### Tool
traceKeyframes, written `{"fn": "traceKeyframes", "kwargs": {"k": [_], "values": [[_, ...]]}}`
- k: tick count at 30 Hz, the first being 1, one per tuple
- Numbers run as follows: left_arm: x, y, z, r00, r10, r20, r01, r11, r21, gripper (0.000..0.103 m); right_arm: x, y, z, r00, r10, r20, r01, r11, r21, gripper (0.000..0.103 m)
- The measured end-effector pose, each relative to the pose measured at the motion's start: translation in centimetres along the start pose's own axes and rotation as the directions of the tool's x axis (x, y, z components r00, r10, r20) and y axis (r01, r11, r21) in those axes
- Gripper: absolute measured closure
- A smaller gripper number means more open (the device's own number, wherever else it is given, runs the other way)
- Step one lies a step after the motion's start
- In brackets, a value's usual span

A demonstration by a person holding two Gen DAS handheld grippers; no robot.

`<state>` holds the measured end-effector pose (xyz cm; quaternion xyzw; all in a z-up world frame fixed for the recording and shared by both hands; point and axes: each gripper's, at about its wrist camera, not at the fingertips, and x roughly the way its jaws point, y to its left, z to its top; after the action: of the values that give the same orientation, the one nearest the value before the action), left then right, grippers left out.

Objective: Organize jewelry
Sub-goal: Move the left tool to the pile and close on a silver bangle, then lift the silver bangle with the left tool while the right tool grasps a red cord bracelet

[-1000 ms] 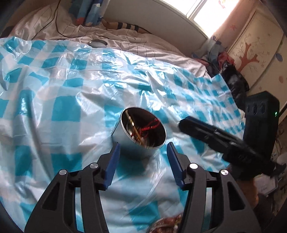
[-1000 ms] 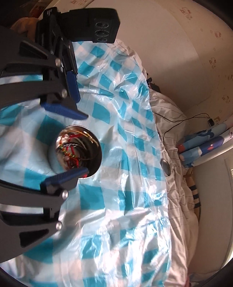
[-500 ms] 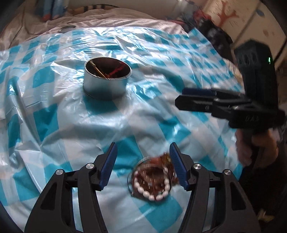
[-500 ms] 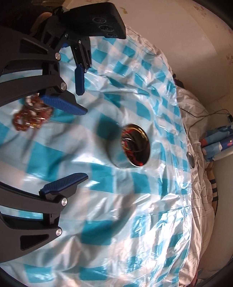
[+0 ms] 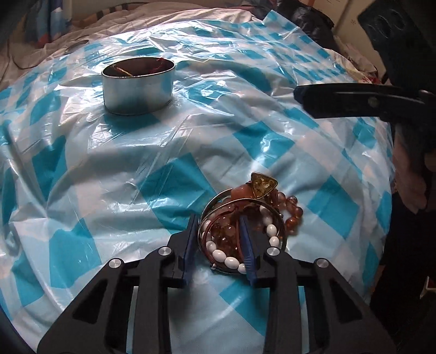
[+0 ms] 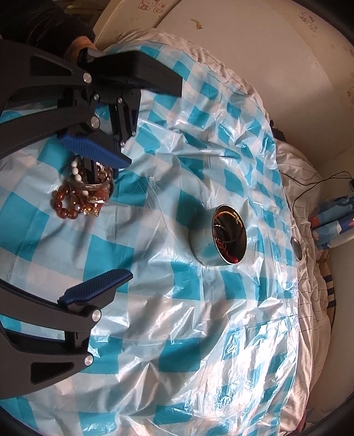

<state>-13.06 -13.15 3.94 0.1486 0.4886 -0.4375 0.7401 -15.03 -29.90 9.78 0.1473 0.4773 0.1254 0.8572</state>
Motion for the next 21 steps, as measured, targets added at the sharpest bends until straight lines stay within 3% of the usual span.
{"fn": "traceKeyframes", "kwargs": {"k": [7,11,18,21], "values": [[-2.8,0.2,-0.6,1.000,0.007,0.015,-0.007,1.000,-0.007,0.097,2.2,0.0,-0.7,0.996,-0.003,-0.094,0.002,1.000,-0.013,0.030],[-3.3,1.4,-1.2,1.000,0.021,0.002,-0.021,0.999,-0.037,0.101,3.2,0.4,-1.2,0.992,0.006,-0.129,-0.009,1.000,-0.028,0.030],[-3.2,1.5,-0.7,1.000,-0.007,0.021,0.008,0.999,-0.043,0.100,3.8,0.7,-1.2,0.991,0.005,-0.131,-0.009,1.000,-0.029,0.030],[-2.8,1.5,-0.3,1.000,0.004,0.030,-0.002,0.999,-0.041,0.091,3.6,0.4,-1.1,0.992,0.008,-0.124,-0.009,1.000,-0.014,0.030]]}}
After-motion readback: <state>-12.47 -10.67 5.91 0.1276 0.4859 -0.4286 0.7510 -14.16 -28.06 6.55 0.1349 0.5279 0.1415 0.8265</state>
